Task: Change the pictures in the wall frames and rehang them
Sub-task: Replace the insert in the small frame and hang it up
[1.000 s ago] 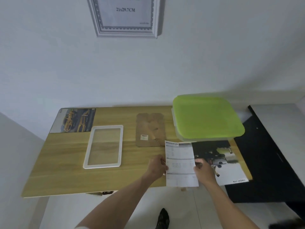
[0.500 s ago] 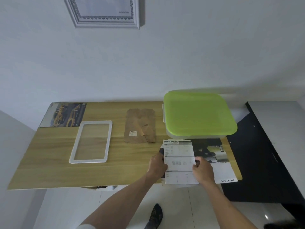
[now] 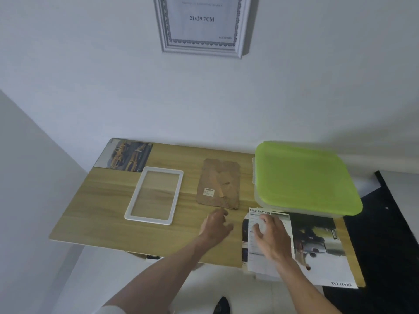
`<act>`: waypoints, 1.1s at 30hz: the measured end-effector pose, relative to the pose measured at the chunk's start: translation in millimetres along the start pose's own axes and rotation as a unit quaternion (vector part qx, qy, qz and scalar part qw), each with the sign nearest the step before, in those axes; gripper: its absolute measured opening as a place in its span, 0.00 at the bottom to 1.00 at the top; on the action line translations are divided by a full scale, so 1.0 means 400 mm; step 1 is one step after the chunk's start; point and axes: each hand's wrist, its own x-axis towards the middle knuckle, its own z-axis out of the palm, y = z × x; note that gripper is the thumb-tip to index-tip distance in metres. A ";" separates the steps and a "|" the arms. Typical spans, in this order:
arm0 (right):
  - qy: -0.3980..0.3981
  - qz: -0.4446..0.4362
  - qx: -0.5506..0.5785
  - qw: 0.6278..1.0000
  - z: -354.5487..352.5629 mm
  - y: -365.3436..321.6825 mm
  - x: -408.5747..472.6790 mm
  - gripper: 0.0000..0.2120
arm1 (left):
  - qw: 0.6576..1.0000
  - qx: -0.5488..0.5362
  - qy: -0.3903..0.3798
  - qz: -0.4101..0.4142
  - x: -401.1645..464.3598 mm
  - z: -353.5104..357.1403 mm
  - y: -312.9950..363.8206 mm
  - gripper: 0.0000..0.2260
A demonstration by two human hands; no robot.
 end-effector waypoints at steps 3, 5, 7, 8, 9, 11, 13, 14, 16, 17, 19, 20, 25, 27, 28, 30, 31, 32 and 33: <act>-0.001 -0.042 0.029 0.999 0.014 -0.122 0.041 0.16 | 1.000 0.009 0.025 -0.008 0.031 -0.103 -0.056 0.19; -0.002 -0.065 0.043 0.997 0.027 -0.203 0.074 0.16 | 0.999 0.013 0.050 -0.007 0.054 -0.178 -0.094 0.19; -0.001 -0.084 0.059 0.995 0.041 -0.291 0.108 0.16 | 0.997 0.015 0.072 -0.009 0.081 -0.258 -0.142 0.20; -0.001 -0.096 0.062 0.994 0.051 -0.333 0.126 0.16 | 0.996 0.016 0.083 -0.014 0.092 -0.303 -0.163 0.21; -0.002 -0.107 0.061 0.992 0.059 -0.377 0.143 0.16 | 0.995 0.019 0.094 -0.020 0.104 -0.347 -0.188 0.21; -0.013 -0.127 0.059 0.990 0.081 -0.461 0.178 0.17 | 0.993 0.019 0.113 -0.029 0.131 -0.433 -0.240 0.20; -0.034 -0.140 0.055 0.988 0.112 -0.542 0.214 0.18 | 0.991 0.026 0.125 -0.035 0.162 -0.512 -0.299 0.20; -0.041 -0.147 0.050 0.987 0.129 -0.583 0.232 0.19 | 0.991 0.031 0.127 -0.040 0.177 -0.550 -0.328 0.20; -0.057 -0.164 0.041 0.984 0.168 -0.664 0.267 0.19 | 0.989 0.045 0.132 -0.046 0.208 -0.620 -0.383 0.19; -0.067 -0.172 0.036 0.982 0.188 -0.704 0.281 0.20 | 0.988 0.055 0.134 -0.047 0.223 -0.651 -0.410 0.18; -0.093 -0.188 0.024 0.977 0.228 -0.780 0.309 0.20 | 0.985 0.086 0.138 -0.053 0.248 -0.709 -0.457 0.16; -0.104 -0.199 0.016 0.974 0.248 -0.815 0.321 0.20 | 0.983 0.106 0.139 -0.057 0.257 -0.734 -0.479 0.16; -0.148 -0.231 -0.015 0.962 0.337 -0.978 0.359 0.22 | 0.973 0.191 0.124 -0.042 0.295 -0.827 -0.588 0.25; -0.164 -0.233 -0.029 0.958 0.371 -1.030 0.373 0.25 | 0.970 0.214 0.115 -0.018 0.315 -0.856 -0.627 0.29; -0.171 -0.234 -0.036 0.956 0.387 -1.051 0.379 0.26 | 0.969 0.223 0.110 -0.005 0.325 -0.867 -0.644 0.30; -0.188 -0.234 -0.053 0.953 0.419 -1.090 0.394 0.28 | 0.968 0.234 0.091 0.008 0.346 -0.887 -0.680 0.30; -0.192 -0.234 -0.063 0.951 0.431 -1.101 0.400 0.29 | 0.968 0.239 0.080 0.011 0.353 -0.891 -0.692 0.30; -0.196 -0.235 -0.072 0.949 0.439 -1.109 0.405 0.29 | 0.967 0.245 0.068 0.012 0.358 -0.893 -0.703 0.30; -0.201 -0.234 -0.079 0.948 0.450 -1.119 0.413 0.30 | 0.967 0.248 0.056 0.011 0.366 -0.895 -0.718 0.30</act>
